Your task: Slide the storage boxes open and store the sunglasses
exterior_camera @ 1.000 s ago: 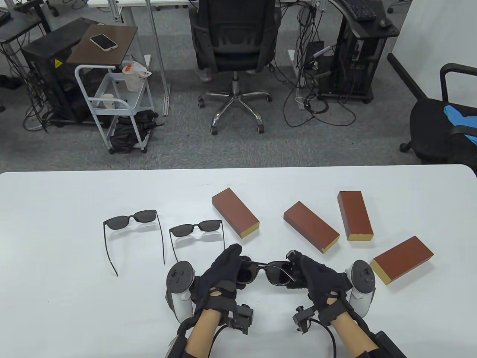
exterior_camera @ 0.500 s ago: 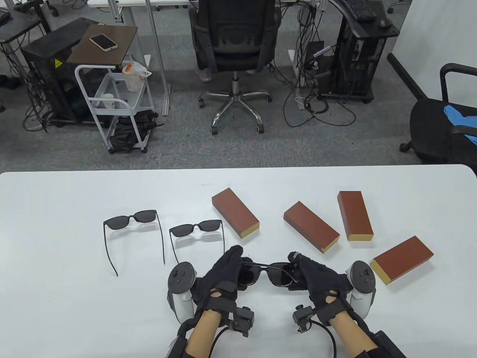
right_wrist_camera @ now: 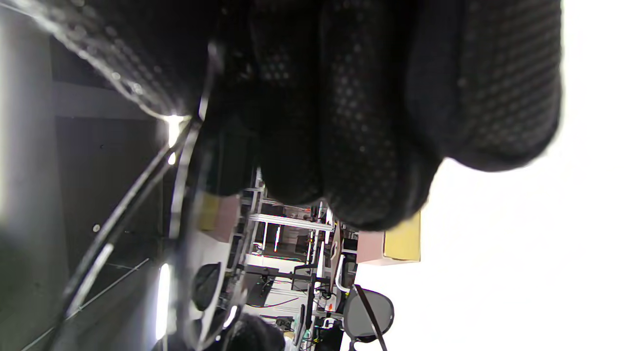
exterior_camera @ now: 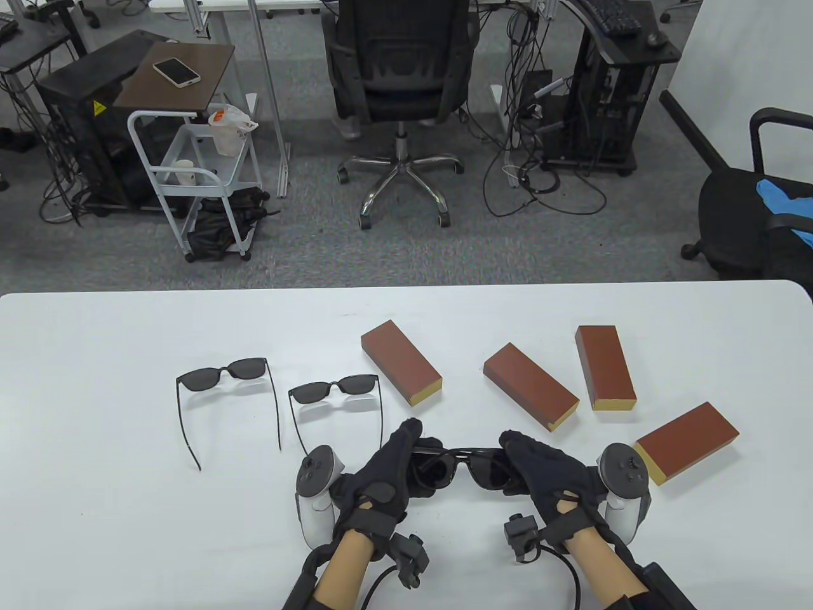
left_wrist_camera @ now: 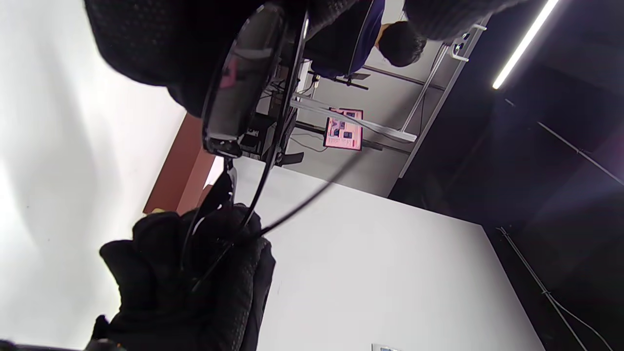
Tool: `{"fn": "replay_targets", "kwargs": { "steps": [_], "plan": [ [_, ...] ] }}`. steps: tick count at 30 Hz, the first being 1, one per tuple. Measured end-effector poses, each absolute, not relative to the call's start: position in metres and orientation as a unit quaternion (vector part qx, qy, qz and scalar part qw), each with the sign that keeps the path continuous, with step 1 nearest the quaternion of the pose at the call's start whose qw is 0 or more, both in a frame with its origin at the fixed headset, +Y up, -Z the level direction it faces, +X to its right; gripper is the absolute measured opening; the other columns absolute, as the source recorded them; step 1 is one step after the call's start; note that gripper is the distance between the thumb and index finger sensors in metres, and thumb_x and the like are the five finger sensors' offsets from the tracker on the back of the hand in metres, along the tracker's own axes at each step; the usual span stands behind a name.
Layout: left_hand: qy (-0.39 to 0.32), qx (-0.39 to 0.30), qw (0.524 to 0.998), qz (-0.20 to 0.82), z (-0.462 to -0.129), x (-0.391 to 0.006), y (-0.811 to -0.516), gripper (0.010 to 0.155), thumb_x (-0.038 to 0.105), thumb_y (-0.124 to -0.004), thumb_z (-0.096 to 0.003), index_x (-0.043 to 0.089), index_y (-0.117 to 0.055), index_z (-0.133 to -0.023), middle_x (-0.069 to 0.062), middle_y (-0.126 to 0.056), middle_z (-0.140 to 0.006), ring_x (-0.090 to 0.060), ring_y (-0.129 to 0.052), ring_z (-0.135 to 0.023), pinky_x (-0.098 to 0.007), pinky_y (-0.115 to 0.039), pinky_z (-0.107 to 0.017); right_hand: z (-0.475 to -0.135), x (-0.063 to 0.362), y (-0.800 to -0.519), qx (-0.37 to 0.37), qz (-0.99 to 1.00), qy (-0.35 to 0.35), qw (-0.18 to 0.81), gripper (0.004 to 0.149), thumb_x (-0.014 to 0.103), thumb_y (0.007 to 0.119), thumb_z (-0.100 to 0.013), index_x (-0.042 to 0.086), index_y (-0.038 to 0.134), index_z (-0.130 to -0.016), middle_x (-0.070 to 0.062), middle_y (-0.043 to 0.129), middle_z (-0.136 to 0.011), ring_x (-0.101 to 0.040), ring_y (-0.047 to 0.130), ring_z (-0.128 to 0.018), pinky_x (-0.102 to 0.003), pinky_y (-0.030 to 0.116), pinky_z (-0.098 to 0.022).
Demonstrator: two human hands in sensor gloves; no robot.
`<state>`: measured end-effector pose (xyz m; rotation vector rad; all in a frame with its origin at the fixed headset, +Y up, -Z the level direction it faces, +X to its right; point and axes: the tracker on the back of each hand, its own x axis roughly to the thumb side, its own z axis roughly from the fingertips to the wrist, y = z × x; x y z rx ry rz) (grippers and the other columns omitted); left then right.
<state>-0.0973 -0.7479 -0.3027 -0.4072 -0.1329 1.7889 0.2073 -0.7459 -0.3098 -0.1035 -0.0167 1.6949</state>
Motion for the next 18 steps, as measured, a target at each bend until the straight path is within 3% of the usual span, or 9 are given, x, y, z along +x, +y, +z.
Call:
{"fn": "replay_targets", "kwargs": {
  "steps": [6,12,15,18],
  "plan": [
    [-0.064,-0.186,0.614,0.764,-0.304,-0.097,-0.748,0.072,0.057,-0.063,-0.0537,0.017,-0.046,-0.111,-0.016,-0.069,-0.107,-0.037,-0.085,-0.085,-0.055,-0.074,-0.059,-0.31,0.209,-0.745,-0.045,0.764,-0.012,0.644,0.04,0.044,0.088,-0.033,0.025,0.09,-0.068,-0.002,0.109,-0.048,-0.023,0.112,-0.034,-0.037,0.095,-0.025],
    [-0.032,-0.167,0.657,0.735,-0.306,-0.101,-0.749,0.057,0.037,-0.071,-0.0535,0.017,-0.06,-0.106,-0.013,-0.081,-0.099,-0.031,-0.095,-0.076,-0.051,-0.082,-0.054,-0.31,0.207,-0.736,-0.022,0.793,-0.033,0.607,0.041,0.043,0.088,-0.033,0.023,0.09,-0.069,-0.004,0.108,-0.048,-0.023,0.111,-0.034,-0.038,0.095,-0.025],
    [-0.014,-0.153,0.665,0.731,-0.306,-0.104,-0.753,0.054,0.033,-0.074,-0.0517,0.017,-0.067,-0.103,-0.012,-0.088,-0.094,-0.028,-0.099,-0.072,-0.049,-0.085,-0.051,-0.308,0.203,-0.729,-0.001,0.821,-0.065,0.568,0.046,0.044,0.087,-0.033,0.023,0.087,-0.074,-0.008,0.104,-0.06,-0.032,0.106,-0.047,-0.045,0.09,-0.035],
    [-0.01,-0.15,0.664,0.732,-0.307,-0.105,-0.757,0.054,0.032,-0.075,-0.0515,0.017,-0.067,-0.103,-0.013,-0.087,-0.094,-0.029,-0.099,-0.071,-0.05,-0.085,-0.051,-0.303,0.195,-0.719,0.051,0.872,-0.112,0.474,0.055,0.046,0.087,-0.033,0.025,0.078,-0.082,-0.015,0.082,-0.085,-0.041,0.086,-0.072,-0.051,0.076,-0.053]
  ]
}}
